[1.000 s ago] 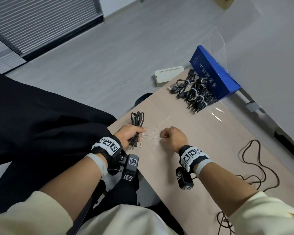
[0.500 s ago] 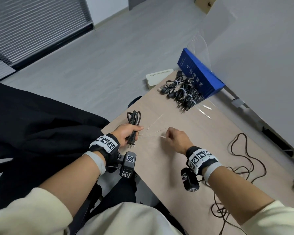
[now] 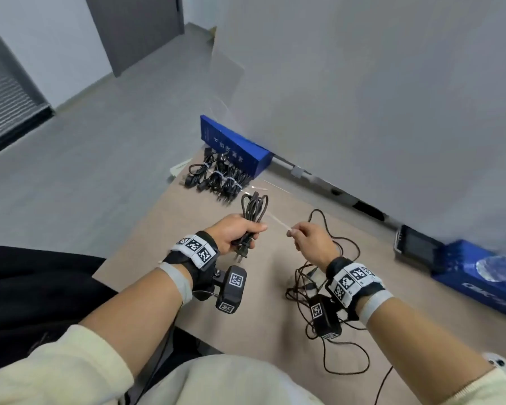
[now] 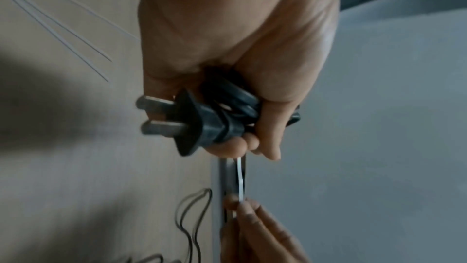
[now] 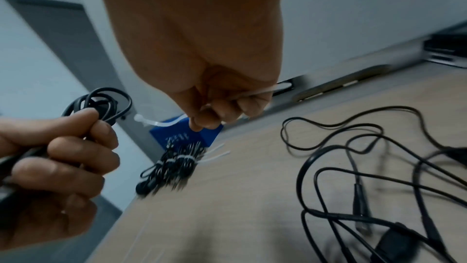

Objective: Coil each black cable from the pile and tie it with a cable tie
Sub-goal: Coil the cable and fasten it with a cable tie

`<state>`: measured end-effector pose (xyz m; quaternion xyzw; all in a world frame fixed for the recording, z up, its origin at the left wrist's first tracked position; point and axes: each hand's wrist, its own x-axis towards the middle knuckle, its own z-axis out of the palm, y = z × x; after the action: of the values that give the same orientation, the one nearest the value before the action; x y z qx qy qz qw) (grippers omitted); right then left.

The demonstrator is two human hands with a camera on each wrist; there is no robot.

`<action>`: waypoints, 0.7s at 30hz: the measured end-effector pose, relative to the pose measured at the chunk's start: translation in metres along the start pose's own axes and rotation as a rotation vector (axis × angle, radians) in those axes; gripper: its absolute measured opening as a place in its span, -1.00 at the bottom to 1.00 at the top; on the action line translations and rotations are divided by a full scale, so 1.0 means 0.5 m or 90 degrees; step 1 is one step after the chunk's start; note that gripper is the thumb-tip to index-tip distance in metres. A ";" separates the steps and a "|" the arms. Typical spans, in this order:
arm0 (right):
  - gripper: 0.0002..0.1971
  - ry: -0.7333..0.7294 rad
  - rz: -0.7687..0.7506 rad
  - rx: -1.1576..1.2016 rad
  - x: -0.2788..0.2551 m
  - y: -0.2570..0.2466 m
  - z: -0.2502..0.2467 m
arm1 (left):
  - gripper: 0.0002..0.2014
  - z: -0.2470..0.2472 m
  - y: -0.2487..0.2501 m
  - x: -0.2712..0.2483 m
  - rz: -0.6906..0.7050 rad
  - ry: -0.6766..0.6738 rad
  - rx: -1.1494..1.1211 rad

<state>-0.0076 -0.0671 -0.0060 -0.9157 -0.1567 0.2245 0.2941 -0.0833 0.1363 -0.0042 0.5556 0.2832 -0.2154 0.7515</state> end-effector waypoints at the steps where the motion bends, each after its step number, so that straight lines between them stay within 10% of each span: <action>1: -0.80 0.011 0.010 0.042 -0.007 0.007 -0.015 | -0.86 0.024 0.009 0.000 0.004 -0.023 0.024; 10: -0.72 -0.042 -0.043 0.266 -0.061 0.017 -0.110 | -0.87 0.175 0.057 -0.023 0.028 -0.187 0.223; 21: -0.87 -0.121 -0.050 0.215 -0.115 0.036 -0.130 | -0.74 0.192 0.069 -0.026 0.070 -0.104 0.171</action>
<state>-0.0209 -0.1356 0.0484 -0.8213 -0.1792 0.3213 0.4360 -0.0531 0.0545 0.0504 0.6460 0.1591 -0.2547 0.7018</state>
